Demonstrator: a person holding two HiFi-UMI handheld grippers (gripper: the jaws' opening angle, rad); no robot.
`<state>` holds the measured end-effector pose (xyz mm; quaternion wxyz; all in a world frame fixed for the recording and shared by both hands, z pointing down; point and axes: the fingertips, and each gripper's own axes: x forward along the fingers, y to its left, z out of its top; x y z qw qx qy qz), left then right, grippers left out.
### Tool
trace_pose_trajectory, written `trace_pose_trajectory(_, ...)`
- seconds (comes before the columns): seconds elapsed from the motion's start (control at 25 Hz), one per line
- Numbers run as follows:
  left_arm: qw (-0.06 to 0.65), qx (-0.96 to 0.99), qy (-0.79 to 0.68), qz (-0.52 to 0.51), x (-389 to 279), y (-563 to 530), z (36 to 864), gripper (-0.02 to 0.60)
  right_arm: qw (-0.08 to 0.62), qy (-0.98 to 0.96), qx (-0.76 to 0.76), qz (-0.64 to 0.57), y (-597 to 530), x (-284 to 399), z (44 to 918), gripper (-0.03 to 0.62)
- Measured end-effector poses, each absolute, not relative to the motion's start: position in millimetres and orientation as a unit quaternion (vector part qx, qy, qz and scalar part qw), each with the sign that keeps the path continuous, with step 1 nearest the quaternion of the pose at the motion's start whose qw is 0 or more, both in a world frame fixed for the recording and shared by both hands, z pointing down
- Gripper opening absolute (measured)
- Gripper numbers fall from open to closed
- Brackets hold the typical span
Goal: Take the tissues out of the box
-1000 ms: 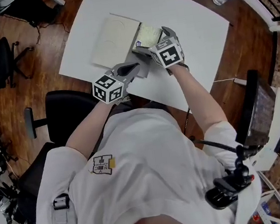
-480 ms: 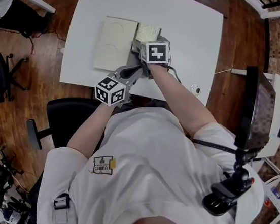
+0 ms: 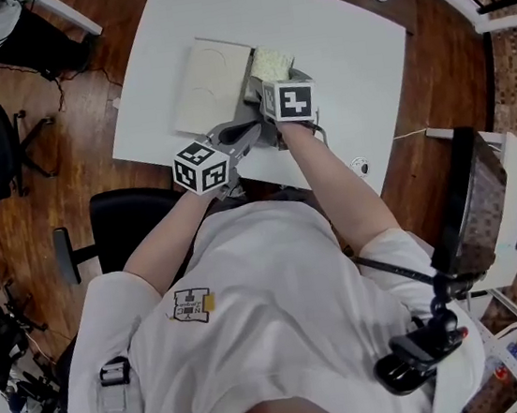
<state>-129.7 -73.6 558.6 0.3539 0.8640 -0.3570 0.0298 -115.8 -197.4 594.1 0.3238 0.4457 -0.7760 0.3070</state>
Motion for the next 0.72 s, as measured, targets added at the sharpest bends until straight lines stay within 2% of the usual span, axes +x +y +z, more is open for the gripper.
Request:
trace_pose_trajectory(0.4,0.337,0.866,-0.369,0.014,-98.7,-105.0,510.5,-0.005,0.245,-0.820,0.429,0.288,-193.5,-84.9,524.2,0.376)
trace_pose_trajectory(0.72,0.300,0.890,-0.340,0.041,-10.7,-134.2,493.3,-0.005,0.233,-0.805,0.478,0.264,-203.4,28.2,493.8,0.376)
